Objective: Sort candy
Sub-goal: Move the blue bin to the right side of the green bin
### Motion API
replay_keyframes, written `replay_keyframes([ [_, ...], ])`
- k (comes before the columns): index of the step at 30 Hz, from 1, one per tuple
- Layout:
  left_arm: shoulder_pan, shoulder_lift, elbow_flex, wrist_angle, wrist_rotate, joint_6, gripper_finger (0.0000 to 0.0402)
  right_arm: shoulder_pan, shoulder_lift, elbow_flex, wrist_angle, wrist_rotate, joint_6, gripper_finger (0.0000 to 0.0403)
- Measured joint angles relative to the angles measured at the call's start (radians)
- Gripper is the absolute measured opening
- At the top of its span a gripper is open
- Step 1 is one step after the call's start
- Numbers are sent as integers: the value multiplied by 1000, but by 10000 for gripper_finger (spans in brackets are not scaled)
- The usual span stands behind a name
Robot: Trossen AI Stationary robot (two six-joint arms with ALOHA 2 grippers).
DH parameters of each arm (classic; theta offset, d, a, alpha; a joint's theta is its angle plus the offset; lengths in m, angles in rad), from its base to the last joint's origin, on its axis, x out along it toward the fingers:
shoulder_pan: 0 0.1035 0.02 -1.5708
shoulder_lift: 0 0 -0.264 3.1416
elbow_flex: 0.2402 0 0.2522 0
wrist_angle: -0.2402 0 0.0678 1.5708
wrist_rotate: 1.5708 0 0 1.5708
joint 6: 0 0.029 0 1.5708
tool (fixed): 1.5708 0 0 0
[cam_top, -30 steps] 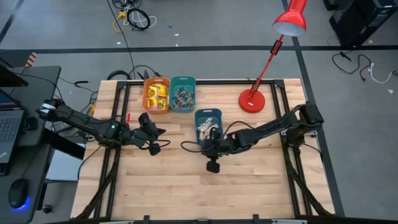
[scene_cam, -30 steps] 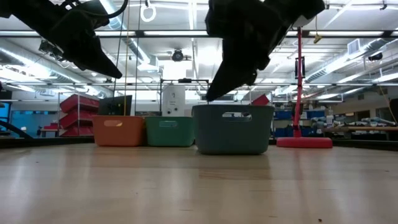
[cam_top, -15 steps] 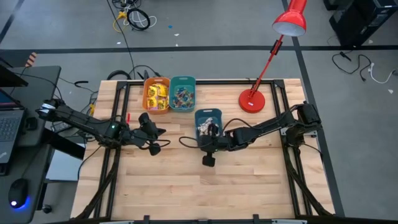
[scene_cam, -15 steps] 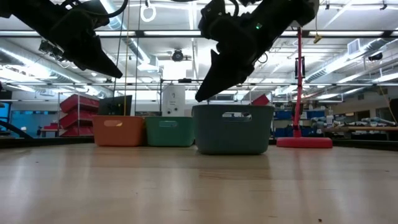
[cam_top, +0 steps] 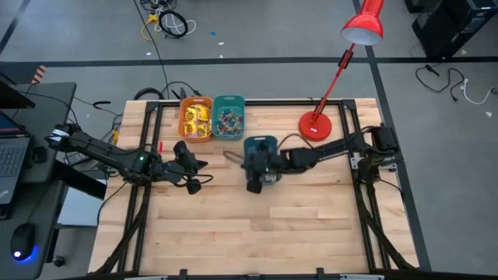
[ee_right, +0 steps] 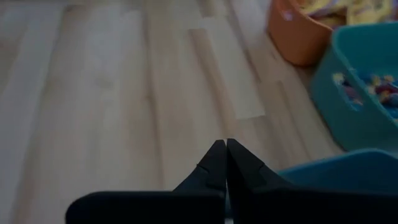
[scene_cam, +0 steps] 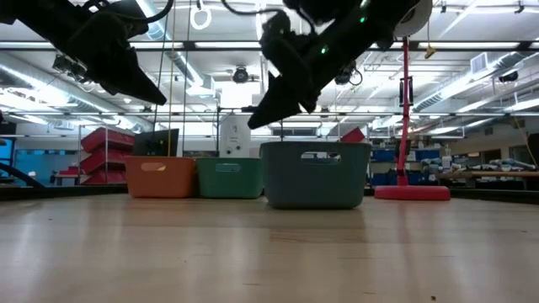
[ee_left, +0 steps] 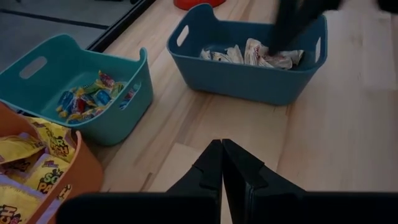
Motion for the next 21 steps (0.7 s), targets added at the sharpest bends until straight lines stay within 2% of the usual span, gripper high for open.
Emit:
replay_keyframes([
  [12, 0, 0, 0, 18, 0, 0, 15, -141, 0, 0, -1, -118, -3, 0],
  [21, 0, 0, 0, 36, 0, 0, 15, -167, 0, 24, 0, -157, -11, 0],
])
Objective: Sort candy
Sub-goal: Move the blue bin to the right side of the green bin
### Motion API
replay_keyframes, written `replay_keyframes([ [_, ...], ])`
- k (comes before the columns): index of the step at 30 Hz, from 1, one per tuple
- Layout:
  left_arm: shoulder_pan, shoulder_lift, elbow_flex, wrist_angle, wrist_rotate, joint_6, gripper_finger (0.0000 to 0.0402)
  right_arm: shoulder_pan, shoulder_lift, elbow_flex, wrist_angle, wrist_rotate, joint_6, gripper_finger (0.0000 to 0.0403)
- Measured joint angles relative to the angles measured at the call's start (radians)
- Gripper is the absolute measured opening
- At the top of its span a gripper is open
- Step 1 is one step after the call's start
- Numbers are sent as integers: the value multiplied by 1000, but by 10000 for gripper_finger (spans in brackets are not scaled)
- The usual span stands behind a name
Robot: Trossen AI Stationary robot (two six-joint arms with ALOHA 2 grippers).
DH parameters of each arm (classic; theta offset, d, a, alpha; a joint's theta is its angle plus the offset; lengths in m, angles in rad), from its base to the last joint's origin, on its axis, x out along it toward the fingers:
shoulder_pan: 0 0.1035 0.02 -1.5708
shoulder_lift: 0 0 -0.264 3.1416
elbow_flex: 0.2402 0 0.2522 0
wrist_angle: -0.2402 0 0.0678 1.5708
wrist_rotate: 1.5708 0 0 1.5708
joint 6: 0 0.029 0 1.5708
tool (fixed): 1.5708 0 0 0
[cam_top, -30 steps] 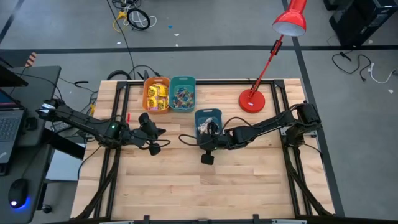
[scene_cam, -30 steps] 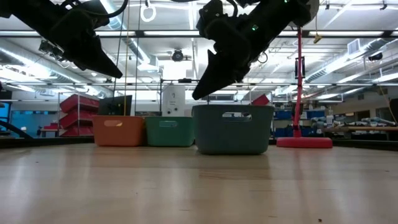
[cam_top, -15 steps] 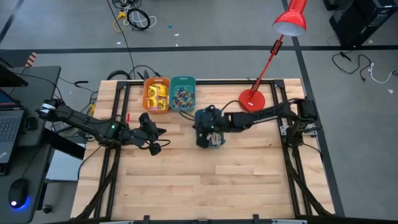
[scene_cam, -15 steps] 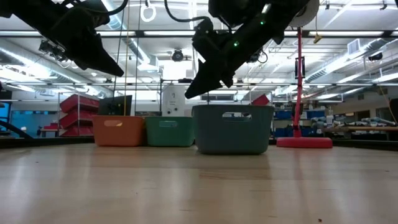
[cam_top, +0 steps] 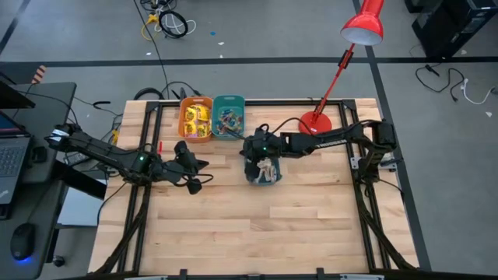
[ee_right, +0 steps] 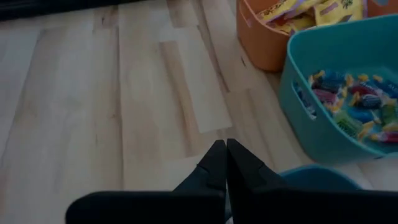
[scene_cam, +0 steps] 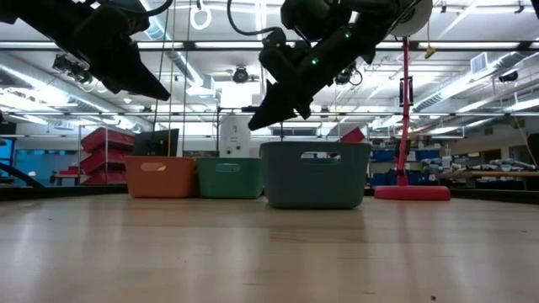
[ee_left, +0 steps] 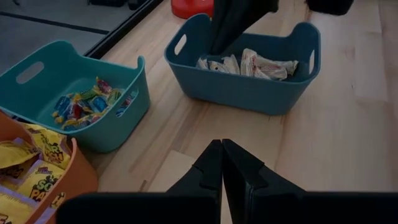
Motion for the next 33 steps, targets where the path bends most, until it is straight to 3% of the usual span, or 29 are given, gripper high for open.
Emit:
replay_keyframes([
  [19, -1, -12, 23, 21, 0, 23, 15, -7, 0, 68, 0, -11, -50, 0],
  [29, -89, -138, 112, -25, -1, 111, 15, -27, 0, 68, 71, -55, -79, 0],
  [33, -142, -207, 114, -38, -57, 116, 15, -27, 0, 68, 72, -56, -82, 0],
])
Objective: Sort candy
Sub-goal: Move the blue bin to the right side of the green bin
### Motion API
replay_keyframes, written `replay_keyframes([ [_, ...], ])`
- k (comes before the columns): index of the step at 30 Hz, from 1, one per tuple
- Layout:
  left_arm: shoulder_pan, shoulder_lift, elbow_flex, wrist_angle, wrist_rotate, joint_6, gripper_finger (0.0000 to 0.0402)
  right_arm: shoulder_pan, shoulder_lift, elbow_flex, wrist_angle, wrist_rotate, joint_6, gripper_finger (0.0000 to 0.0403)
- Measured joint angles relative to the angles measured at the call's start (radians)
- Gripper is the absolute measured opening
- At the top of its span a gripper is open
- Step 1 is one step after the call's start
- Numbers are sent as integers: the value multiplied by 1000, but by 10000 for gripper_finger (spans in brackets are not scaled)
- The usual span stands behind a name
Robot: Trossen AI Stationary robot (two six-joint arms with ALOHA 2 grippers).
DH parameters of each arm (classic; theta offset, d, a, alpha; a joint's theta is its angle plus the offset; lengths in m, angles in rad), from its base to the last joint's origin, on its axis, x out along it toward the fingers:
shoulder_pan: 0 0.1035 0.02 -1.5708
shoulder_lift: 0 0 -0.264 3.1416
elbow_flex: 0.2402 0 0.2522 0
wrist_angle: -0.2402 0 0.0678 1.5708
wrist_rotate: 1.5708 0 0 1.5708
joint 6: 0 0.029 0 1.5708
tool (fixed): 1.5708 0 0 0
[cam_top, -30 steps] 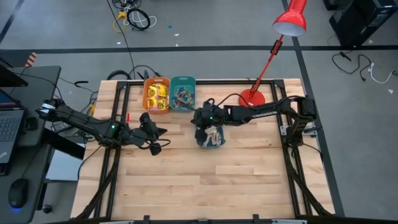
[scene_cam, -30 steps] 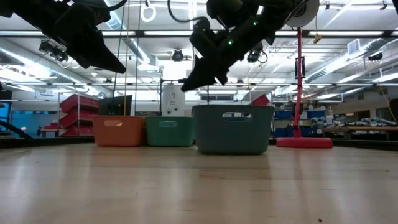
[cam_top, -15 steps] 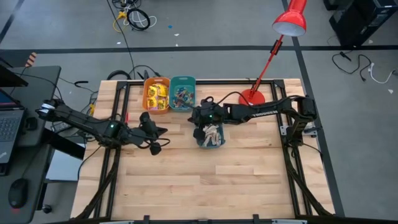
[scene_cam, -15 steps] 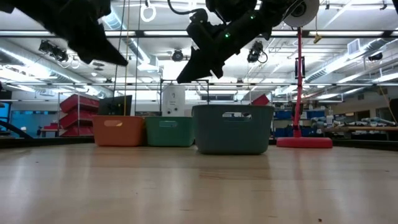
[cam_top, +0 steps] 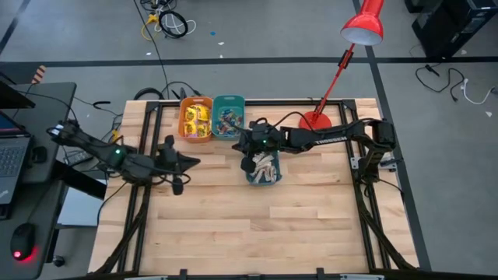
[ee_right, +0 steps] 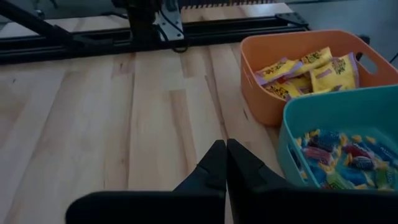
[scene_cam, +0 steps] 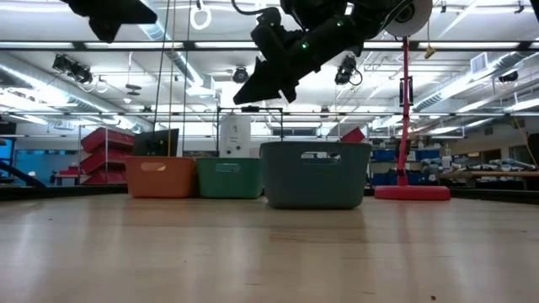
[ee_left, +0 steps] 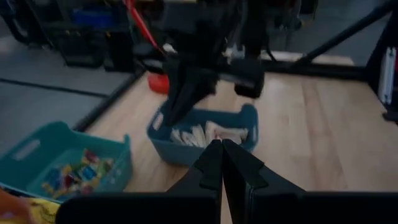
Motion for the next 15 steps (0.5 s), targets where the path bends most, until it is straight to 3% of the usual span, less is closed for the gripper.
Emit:
replay_keyframes([
  [7, -47, -31, 0, 45, -51, 49, 15, 1, 125, 95, -24, -36, -47, 0],
  [15, -80, -30, 0, 43, -58, 44, 15, 16, 293, 387, -407, 70, -97, 0],
])
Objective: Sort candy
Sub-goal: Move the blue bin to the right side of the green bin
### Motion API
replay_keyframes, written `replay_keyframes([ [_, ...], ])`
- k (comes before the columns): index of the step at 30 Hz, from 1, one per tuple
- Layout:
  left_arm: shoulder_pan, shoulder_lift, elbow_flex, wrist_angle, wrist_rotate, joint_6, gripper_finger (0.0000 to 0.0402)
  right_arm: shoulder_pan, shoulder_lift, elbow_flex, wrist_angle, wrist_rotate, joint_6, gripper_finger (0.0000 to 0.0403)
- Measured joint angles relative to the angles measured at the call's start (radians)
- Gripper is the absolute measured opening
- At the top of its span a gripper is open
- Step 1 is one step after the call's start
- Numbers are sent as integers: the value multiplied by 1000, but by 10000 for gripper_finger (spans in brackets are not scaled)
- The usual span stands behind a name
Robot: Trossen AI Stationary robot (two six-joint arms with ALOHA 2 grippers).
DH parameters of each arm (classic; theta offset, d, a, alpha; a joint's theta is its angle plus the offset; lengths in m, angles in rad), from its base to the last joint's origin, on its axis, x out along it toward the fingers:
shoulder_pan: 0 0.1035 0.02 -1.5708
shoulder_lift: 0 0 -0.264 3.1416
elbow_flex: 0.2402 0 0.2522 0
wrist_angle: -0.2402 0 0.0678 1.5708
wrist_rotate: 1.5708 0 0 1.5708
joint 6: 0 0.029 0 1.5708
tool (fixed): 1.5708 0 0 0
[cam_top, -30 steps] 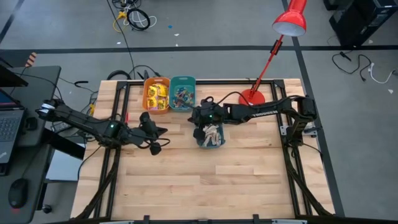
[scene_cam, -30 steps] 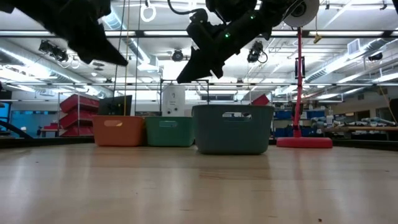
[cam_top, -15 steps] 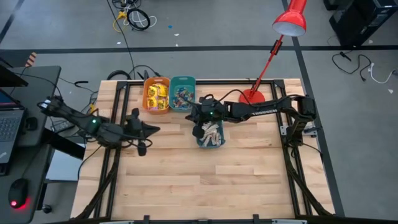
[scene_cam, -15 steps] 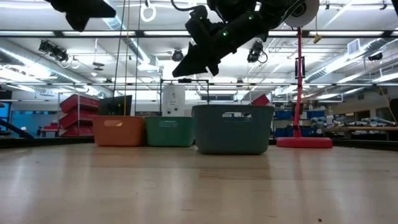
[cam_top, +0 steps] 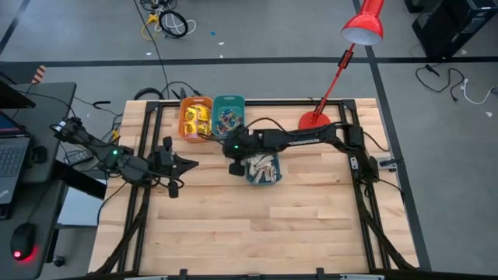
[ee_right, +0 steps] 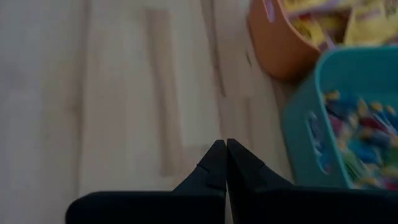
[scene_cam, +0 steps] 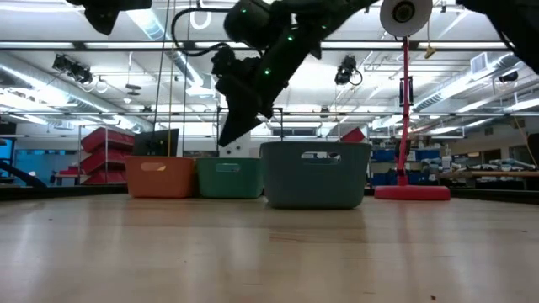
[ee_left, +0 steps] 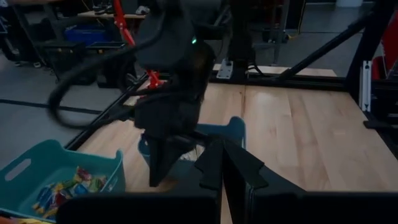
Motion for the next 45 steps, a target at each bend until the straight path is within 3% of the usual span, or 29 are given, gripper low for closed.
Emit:
replay_keyframes([
  [4, -7, 1, 0, -6, 0, -2, 15, 0, 36, 106, -176, 58, 8, 0],
  [10, -7, 3, 0, -11, 0, -3, 15, -8, 33, 112, -275, 99, 34, 0],
  [26, -7, 47, 0, -43, 0, -59, 15, -19, 33, 85, -336, 143, 9, 0],
  [31, -7, 55, -1, -44, 0, -62, 15, 5, -30, 89, -309, 144, -9, 0],
  [37, -7, 55, -1, -45, -1, -63, 15, 85, -159, 90, -404, 138, -4, 0],
  [45, -7, 63, -1, -56, -1, -63, 14, 288, -222, 91, -613, 3, 119, 0],
])
